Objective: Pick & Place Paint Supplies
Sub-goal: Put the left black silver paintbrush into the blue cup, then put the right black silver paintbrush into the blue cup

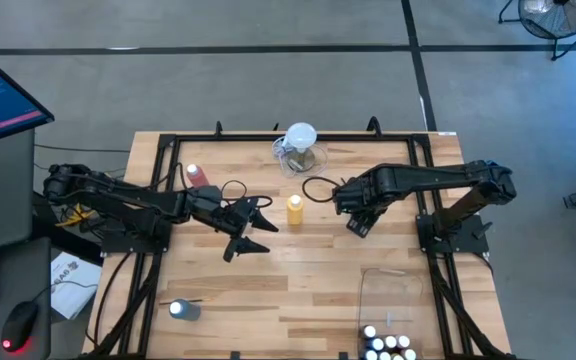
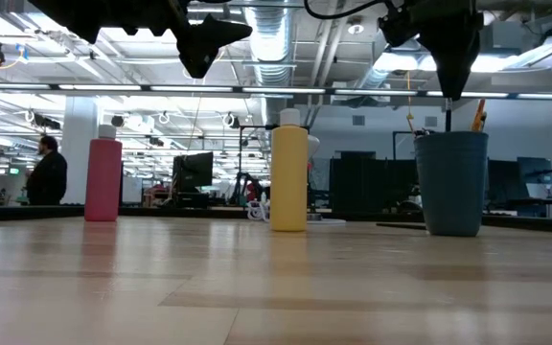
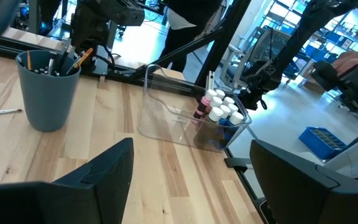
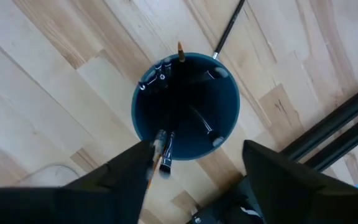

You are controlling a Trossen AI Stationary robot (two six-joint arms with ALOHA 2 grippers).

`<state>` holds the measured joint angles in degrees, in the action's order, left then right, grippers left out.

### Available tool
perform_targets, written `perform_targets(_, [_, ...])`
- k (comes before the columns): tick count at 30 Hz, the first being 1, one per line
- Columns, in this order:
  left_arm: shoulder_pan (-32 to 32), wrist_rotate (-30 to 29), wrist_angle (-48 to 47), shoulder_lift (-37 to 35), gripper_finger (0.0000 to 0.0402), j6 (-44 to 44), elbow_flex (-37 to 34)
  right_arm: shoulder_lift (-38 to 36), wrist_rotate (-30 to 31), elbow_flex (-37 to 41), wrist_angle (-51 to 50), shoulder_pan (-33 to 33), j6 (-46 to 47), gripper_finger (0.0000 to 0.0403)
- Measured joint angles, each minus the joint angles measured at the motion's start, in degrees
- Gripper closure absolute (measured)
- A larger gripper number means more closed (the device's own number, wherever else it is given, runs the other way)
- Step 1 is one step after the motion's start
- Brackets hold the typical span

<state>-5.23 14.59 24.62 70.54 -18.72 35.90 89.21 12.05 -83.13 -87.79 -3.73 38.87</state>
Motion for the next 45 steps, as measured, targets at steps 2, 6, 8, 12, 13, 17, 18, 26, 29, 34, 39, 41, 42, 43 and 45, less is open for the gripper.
perform_targets(2, [0.0, 0.0, 0.0, 0.0, 0.0121, 0.0, 0.0, 0.0, 0.0, 0.0, 0.0, 0.0, 0.0, 0.0183])
perform_targets(6, [0.0, 0.0, 0.0, 0.0, 0.0121, 0.0, 0.0, 0.0, 0.0, 0.0, 0.0, 0.0, -0.3, 0.0265])
perform_targets(8, [0.0, 0.0, 0.0, 0.0, 0.0121, 0.0, 0.0, 0.0, 0.0, 0.0, 0.0, 0.0, -0.4, 0.031])
perform_targets(12, [0.0, 0.0, 0.0, 0.0, 0.0121, 0.0, 0.0, 0.0, 0.0, 0.0, 0.0, 0.0, -1.8, 0.0386])
perform_targets(13, [0.0, 0.0, 0.0, 0.0, 0.0121, 0.0, 0.0, 0.0, 0.0, 0.0, 0.0, 0.0, -1.9, 0.0394])
perform_targets(17, [0.0, 0.0, 0.0, 0.0, 0.0121, 0.0, 0.0, 0.0, 0.0, 0.0, 0.0, 0.2, -2.3, 0.0389])
perform_targets(18, [0.0, 0.0, 0.0, 0.0, 0.0121, 0.0, 0.0, 0.0, 0.0, 0.0, 0.0, 0.2, -2.4, 0.039])
perform_targets(26, [0.0, 0.0, 0.0, 0.0, 0.0121, 0.0, 0.0, 0.0, 3.3, -1.4, -1.7, 0.8, -2.4, 0.0398])
perform_targets(29, [0.0, 0.0, 0.0, 0.0, 0.0121, 0.0, 0.0, 0.0, 5.9, -4.3, -2.0, 1.6, -3.9, 0.0401])
perform_targets(34, [0.0, 0.6, -0.1, 0.0, 0.0121, 0.0, 0.0, 0.0, 8.0, -11.7, -0.9, 3.8, -8.2, 0.0397])
perform_targets(39, [0.0, 5.9, -0.9, -0.7, 0.0121, 0.6, 0.0, 0.0, 7.9, -17.0, 3.6, 6.2, -14.2, 0.0398])
perform_targets(41, [0.0, 9.0, -2.2, -1.7, 0.0121, 2.1, 0.0, 0.0, 7.9, -18.4, 5.8, 7.1, -15.3, 0.04])
perform_targets(42, [0.0, 11.1, -3.6, -2.6, 0.0122, 3.1, 0.0, 0.0, 7.9, -18.8, 7.2, 7.5, -15.5, 0.0401])
perform_targets(43, [-0.3, 13.3, -4.5, -3.7, 0.0123, 4.0, 0.0, 0.0, 7.9, -18.9, 8.8, 7.9, -15.5, 0.0402])
perform_targets(45, [-1.4, 17.0, -5.9, -5.7, 0.0127, 5.9, 0.0, 0.0, 7.6, -18.9, 11.5, 8.1, -15.6, 0.0402])
